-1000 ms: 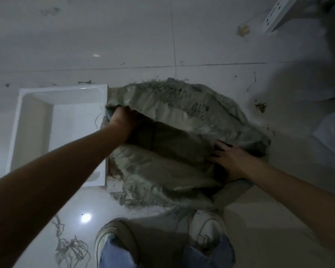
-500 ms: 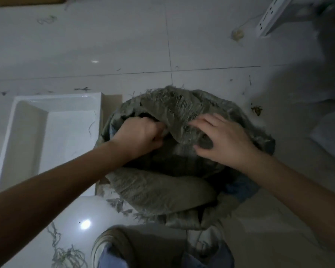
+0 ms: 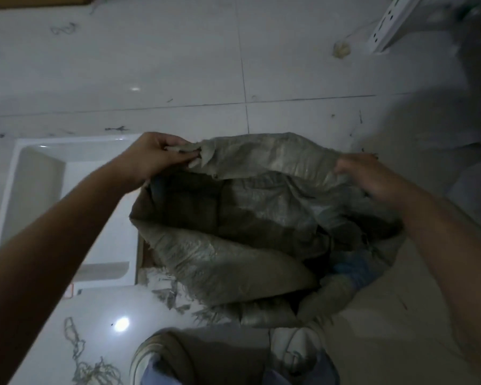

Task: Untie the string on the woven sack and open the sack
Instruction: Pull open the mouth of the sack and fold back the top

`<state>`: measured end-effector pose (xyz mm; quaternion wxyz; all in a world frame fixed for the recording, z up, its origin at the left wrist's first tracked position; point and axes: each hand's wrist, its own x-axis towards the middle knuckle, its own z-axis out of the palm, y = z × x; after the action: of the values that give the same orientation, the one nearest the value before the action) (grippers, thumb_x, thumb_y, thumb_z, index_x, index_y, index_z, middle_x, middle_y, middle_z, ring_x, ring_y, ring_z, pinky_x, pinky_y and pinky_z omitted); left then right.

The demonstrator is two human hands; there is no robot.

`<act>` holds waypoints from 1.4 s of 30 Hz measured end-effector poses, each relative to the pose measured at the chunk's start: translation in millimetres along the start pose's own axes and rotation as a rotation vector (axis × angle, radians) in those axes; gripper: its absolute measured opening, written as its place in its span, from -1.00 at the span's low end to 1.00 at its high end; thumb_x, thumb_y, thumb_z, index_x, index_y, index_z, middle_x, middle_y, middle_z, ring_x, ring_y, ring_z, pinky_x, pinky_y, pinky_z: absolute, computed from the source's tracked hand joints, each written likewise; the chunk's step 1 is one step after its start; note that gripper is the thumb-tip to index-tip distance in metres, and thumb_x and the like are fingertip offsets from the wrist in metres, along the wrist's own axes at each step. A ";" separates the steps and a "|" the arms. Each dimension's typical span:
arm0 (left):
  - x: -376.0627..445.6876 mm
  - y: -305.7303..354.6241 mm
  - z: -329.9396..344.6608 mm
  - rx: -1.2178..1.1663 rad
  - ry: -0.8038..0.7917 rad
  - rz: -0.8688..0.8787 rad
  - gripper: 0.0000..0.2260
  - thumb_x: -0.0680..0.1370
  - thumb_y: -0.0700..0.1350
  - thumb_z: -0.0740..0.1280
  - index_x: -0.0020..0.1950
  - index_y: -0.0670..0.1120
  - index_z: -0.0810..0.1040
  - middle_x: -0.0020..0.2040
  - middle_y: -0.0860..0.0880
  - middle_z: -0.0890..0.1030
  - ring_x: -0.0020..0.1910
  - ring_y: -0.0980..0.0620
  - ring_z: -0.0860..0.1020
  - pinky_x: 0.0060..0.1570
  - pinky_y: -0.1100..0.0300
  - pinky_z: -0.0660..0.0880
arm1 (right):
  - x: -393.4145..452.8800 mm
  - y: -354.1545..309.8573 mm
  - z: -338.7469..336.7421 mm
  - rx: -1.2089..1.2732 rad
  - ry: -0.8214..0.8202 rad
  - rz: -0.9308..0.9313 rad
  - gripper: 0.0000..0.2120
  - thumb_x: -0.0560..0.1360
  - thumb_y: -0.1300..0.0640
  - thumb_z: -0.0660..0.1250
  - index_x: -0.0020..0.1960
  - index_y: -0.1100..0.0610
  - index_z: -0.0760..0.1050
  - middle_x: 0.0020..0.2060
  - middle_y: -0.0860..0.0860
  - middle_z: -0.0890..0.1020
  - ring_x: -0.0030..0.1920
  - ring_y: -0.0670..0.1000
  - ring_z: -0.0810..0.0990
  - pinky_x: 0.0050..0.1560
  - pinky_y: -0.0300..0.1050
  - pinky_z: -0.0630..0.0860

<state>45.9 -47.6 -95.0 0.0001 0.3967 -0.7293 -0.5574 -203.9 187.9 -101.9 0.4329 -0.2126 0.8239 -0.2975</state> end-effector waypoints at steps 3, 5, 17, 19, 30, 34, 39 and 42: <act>12.2 -2.9 -13.2 -0.244 -0.246 -0.166 -0.69 0.14 0.02 0.56 -0.21 -0.09 0.71 -0.20 -0.02 0.73 -0.20 0.10 0.69 -0.22 0.33 0.61 | 26.5 0.6 -12.5 0.317 -0.053 0.169 -0.75 0.50 0.20 0.17 -0.34 0.13 0.46 -0.56 -0.04 0.58 -0.42 0.04 0.53 -0.34 -0.18 0.40; 24.7 -10.7 -10.7 -0.296 -0.212 -0.288 -0.72 0.32 -0.01 0.49 -0.07 -0.14 0.65 -0.09 -0.07 0.70 -0.08 0.02 0.65 -0.18 0.30 0.63 | 40.6 4.5 -14.6 0.380 -0.105 0.270 -0.77 0.54 0.13 0.18 -0.23 0.16 0.52 -0.34 0.06 0.64 -0.31 0.03 0.60 -0.24 -0.15 0.48; 47.6 -16.9 56.7 -0.113 0.191 -0.585 -0.81 0.55 -0.20 0.20 -0.01 -0.27 0.56 0.05 -0.29 0.54 -0.13 -0.13 0.50 -0.23 0.19 0.43 | 74.6 13.2 24.1 -0.752 0.324 -0.009 -0.80 0.53 0.14 0.22 -0.18 0.27 0.41 -0.07 0.25 0.57 -0.08 0.19 0.55 -0.29 -0.14 0.31; 41.7 2.7 52.7 0.033 0.263 -0.481 -0.81 0.55 -0.18 0.16 -0.15 -0.23 0.50 -0.05 -0.24 0.54 -0.28 -0.07 0.45 -0.35 0.25 0.36 | 57.1 0.7 26.1 -0.838 0.519 -0.215 -0.78 0.53 0.14 0.16 -0.04 0.32 0.44 -0.03 0.28 0.55 0.00 0.25 0.53 -0.14 -0.02 0.35; -7.9 -43.3 116.7 1.698 0.101 0.648 -0.11 0.48 0.27 0.14 0.50 -0.28 -0.22 0.57 -0.19 0.03 0.54 -0.21 0.00 0.39 -0.40 -0.01 | -21.1 34.9 100.7 -0.876 0.580 -0.435 -0.38 0.48 -0.18 0.09 0.21 0.34 0.46 0.15 0.32 0.56 0.17 0.29 0.55 0.14 0.24 0.48; 15.2 -45.9 120.2 1.656 0.256 0.658 -0.30 0.58 0.04 0.05 0.47 -0.35 -0.24 0.54 -0.19 0.16 0.52 -0.18 0.13 0.42 -0.32 -0.10 | 9.1 38.7 84.7 -0.724 0.748 -0.610 -0.63 0.50 0.05 0.21 0.16 0.32 0.46 0.13 0.30 0.56 0.10 0.26 0.55 0.14 0.14 0.48; 33.4 -50.2 118.6 1.507 0.311 0.983 -0.50 0.60 -0.10 0.11 0.49 -0.27 0.14 0.43 -0.22 0.38 0.43 -0.17 0.34 0.43 -0.23 -0.02 | 42.0 38.6 62.6 -0.861 0.947 -0.907 -0.91 0.38 0.32 0.35 -0.25 0.23 0.45 -0.29 0.20 0.58 -0.21 0.12 0.44 -0.20 -0.03 0.29; 38.0 -49.9 115.6 1.583 0.173 0.981 -0.17 0.42 0.17 0.33 0.53 -0.18 0.04 0.48 -0.21 0.30 0.47 -0.21 0.27 0.37 -0.36 0.10 | 43.0 34.9 68.6 -0.873 0.779 -0.907 -0.90 0.40 0.27 0.30 -0.29 0.24 0.46 -0.44 0.15 0.53 -0.42 0.12 0.54 -0.45 -0.14 0.39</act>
<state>-2.4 21.2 -196.2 0.0193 -0.0307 -0.9801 0.1951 -172.5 166.4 -181.4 -0.1801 -0.5640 0.7925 -0.1463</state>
